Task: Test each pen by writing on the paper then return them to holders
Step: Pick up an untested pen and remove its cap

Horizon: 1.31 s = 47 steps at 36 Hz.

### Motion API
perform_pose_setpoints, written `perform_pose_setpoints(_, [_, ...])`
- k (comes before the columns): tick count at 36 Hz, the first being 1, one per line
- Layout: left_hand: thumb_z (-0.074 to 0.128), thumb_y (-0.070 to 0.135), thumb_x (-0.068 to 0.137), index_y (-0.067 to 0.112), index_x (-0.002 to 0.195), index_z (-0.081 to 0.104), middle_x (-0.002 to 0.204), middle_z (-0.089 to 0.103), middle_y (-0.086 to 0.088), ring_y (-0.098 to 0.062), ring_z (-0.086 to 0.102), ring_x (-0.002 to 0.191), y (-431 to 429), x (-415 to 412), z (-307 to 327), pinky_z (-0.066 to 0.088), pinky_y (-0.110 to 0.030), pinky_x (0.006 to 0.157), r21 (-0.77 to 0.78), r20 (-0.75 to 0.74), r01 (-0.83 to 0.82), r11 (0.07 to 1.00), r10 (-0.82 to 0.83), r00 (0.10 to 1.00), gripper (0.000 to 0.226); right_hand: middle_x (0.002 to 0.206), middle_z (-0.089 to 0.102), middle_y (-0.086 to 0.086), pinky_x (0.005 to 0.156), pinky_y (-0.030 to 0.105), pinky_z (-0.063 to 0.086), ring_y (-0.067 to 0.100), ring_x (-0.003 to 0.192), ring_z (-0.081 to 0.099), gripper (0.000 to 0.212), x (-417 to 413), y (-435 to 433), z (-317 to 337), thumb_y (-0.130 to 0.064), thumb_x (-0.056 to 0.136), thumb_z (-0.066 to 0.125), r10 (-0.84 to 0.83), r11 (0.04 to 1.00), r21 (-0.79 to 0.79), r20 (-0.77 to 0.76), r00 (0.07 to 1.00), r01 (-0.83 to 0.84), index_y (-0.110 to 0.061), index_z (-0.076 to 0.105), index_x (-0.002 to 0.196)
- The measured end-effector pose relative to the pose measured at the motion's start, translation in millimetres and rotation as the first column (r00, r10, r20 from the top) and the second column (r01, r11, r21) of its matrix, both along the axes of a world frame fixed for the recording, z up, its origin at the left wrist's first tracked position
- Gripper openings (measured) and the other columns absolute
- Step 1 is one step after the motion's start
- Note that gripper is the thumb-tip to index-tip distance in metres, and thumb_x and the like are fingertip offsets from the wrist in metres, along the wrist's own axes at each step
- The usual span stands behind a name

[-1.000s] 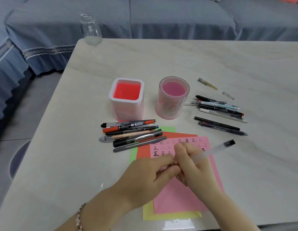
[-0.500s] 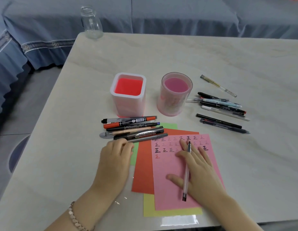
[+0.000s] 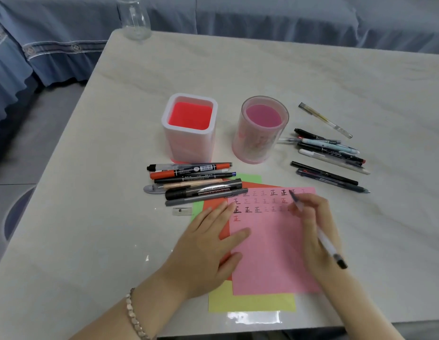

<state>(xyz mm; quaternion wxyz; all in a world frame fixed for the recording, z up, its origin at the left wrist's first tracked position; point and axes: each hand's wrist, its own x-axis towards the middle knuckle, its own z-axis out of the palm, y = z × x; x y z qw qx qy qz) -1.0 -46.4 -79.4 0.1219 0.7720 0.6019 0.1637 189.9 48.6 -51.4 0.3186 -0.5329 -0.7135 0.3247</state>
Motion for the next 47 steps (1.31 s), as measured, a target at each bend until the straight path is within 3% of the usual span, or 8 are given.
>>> perform_pose_setpoints(2, [0.043, 0.041, 0.088, 0.031, 0.125, 0.057, 0.144, 0.039, -0.015, -0.023, 0.022, 0.138, 0, 0, 0, 0.014, -0.036, 0.112, 0.01, 0.022, -0.003, 1.0, 0.003, 1.0, 0.041, 0.085, 0.067, -0.023, 0.071, 0.009, 0.046, -0.002, 0.083, 0.062, 0.031, -6, -2, 9, -0.058, 0.077, 0.034, -0.067, 0.994, -0.095, -0.204, 0.977, 0.048, -0.044, 0.061, 0.084])
perform_pose_setpoints(7, [0.047, 0.039, 0.086, 0.029, 0.122, 0.06, 0.143, 0.042, -0.015, -0.024, 0.025, 0.137, 0, 0, -1, 0.016, -0.037, 0.112, 0.028, 0.055, -0.009, 1.0, 0.007, 0.998, 0.039, 0.073, 0.072, 0.002, 0.072, 0.039, 0.055, 0.021, 0.07, 0.068, 0.024, -26, 2, 16, -0.03, 0.092, 0.053, -0.152, 0.97, -0.234, -0.356, 0.922, 0.069, -0.023, 0.066, 0.073])
perform_pose_setpoints(9, [0.048, 0.039, 0.086, 0.029, 0.122, 0.06, 0.142, 0.042, -0.015, -0.024, 0.026, 0.137, 0, 0, -1, 0.017, -0.037, 0.112, 0.028, 0.061, -0.011, 1.0, 0.01, 0.998, 0.039, 0.062, 0.069, 0.002, 0.065, 0.034, 0.053, 0.017, 0.059, 0.065, 0.02, -37, -1, 17, -0.025, 0.086, 0.061, -0.191, 0.965, -0.241, -0.366, 0.911, 0.106, -0.017, 0.062, 0.068])
perform_pose_setpoints(13, [0.049, 0.039, 0.086, 0.03, 0.123, 0.059, 0.143, 0.042, -0.015, -0.024, 0.026, 0.138, 1, 0, -1, 0.019, -0.038, 0.111, 0.027, 0.078, -0.018, 0.999, 0.016, 0.997, 0.039, 0.042, 0.053, -0.005, 0.05, 0.012, 0.039, 0.003, 0.04, 0.047, 0.037, -54, -8, 9, -0.023, 0.072, 0.076, -0.299, 0.946, -0.223, -0.317, 0.9, 0.235, -0.009, 0.049, 0.052])
perform_pose_setpoints(20, [0.046, 0.041, 0.086, 0.032, 0.124, 0.058, 0.142, 0.043, -0.014, -0.024, 0.025, 0.138, 1, 0, 0, 0.017, -0.037, 0.112, 0.0, 0.084, -0.028, 1.0, 0.028, 0.996, 0.041, 0.041, 0.034, -0.008, 0.044, 0.014, 0.027, 0.003, 0.043, 0.031, 0.042, -63, -17, -10, 0.0, 0.079, 0.06, -0.37, 0.928, -0.15, -0.285, 0.884, 0.34, -0.013, 0.032, 0.05])
perform_pose_setpoints(38, [0.048, 0.04, 0.084, 0.032, 0.121, 0.061, 0.143, 0.042, -0.013, -0.024, 0.026, 0.138, 1, 1, -2, 0.02, -0.04, 0.111, -0.008, 0.103, -0.027, 1.0, 0.028, 0.994, 0.04, 0.042, 0.035, -0.008, 0.045, 0.013, 0.029, 0.004, 0.043, 0.033, 0.043, -69, -19, -11, 0.002, 0.078, 0.059, -0.306, 0.952, -0.091, -0.259, 0.916, 0.292, -0.013, 0.031, 0.05])
perform_pose_setpoints(47, [0.048, 0.04, 0.084, 0.032, 0.121, 0.062, 0.142, 0.044, -0.013, -0.024, 0.027, 0.138, 2, 1, -1, 0.02, -0.04, 0.11, -0.008, 0.101, -0.04, 0.999, 0.04, 0.994, 0.04, 0.039, 0.036, -0.011, 0.046, 0.012, 0.028, 0.003, 0.042, 0.033, 0.031, -69, -20, -10, -0.015, 0.068, 0.052, -0.31, 0.95, -0.072, -0.266, 0.913, 0.302, -0.017, 0.028, 0.049])
